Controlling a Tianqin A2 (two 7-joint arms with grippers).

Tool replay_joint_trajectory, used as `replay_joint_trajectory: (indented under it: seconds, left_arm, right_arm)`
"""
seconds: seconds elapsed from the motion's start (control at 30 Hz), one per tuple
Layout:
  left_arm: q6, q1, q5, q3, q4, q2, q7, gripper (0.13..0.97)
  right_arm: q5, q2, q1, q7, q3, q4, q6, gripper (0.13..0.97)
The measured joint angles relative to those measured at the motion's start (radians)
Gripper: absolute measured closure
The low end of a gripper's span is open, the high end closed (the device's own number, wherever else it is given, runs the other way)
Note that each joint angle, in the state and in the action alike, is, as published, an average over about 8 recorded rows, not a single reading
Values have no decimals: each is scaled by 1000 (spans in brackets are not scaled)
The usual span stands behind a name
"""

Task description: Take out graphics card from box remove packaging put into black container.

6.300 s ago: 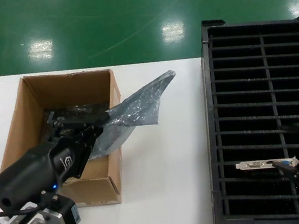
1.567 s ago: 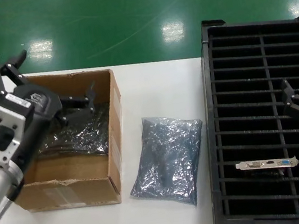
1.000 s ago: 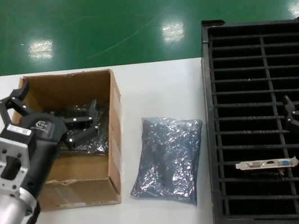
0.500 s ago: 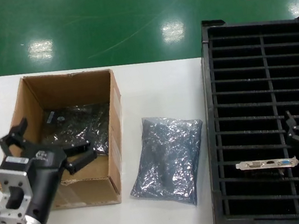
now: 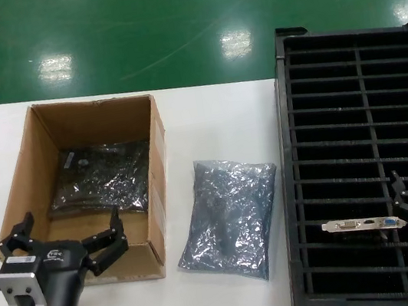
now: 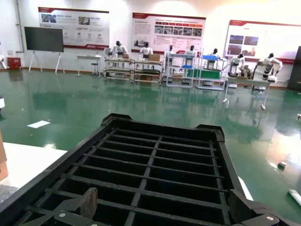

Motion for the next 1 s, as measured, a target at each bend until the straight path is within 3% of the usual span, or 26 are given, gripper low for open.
replay_joint_trajectory:
  seconds: [1.0]
  left_arm:
    - [-8,5,-10,2,2,1,5,132]
  right_arm:
    - [-4,-2,-2,0,2,-1,-2,129]
